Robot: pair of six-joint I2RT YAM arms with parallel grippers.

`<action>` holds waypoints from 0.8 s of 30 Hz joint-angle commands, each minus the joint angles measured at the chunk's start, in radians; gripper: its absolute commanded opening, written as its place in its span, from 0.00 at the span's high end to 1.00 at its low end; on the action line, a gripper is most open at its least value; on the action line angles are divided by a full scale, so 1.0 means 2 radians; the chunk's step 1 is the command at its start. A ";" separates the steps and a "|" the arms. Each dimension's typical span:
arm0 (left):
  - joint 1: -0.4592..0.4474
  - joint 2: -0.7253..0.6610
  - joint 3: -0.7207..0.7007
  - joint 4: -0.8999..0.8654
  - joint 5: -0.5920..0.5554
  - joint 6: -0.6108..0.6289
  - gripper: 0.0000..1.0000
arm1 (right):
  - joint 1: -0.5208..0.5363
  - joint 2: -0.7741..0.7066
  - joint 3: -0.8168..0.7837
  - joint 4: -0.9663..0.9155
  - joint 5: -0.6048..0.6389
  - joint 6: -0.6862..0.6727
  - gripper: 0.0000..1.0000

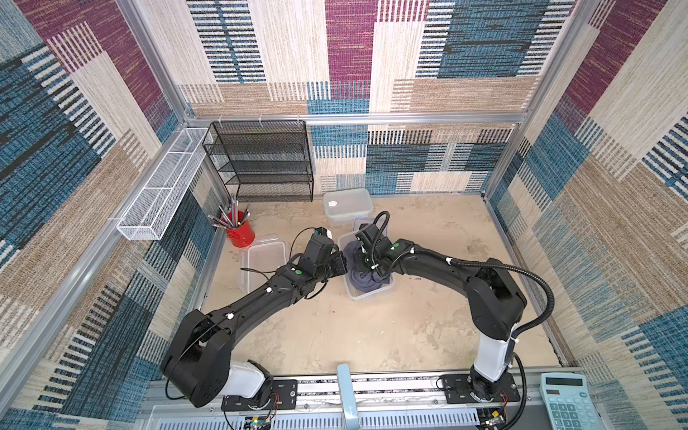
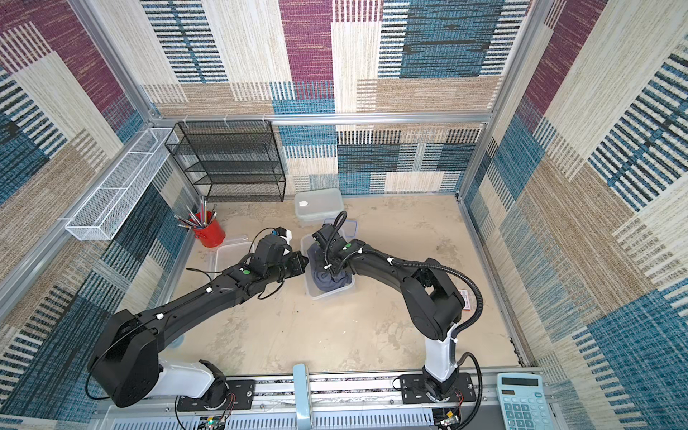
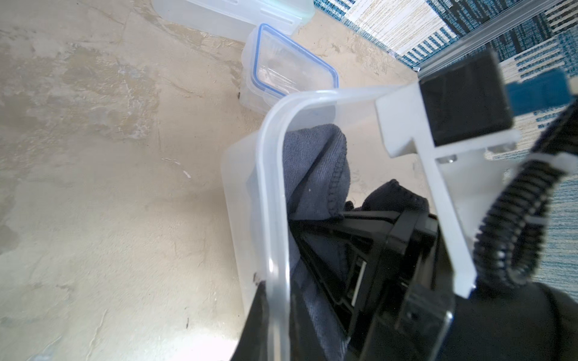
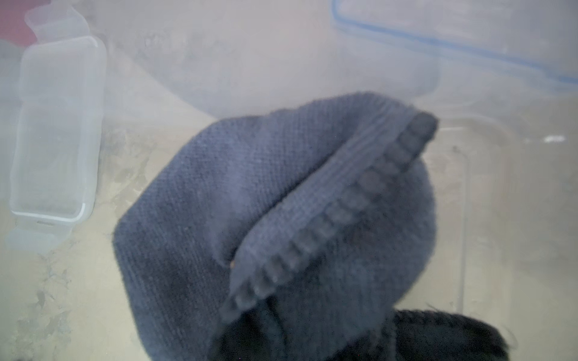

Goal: Wipe the insides of the lunch boxes
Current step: Wipe the dirt inside the lunch box.

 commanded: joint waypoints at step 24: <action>-0.005 0.078 0.089 -0.157 0.088 0.077 0.64 | 0.034 0.008 -0.052 -0.025 -0.098 -0.027 1.00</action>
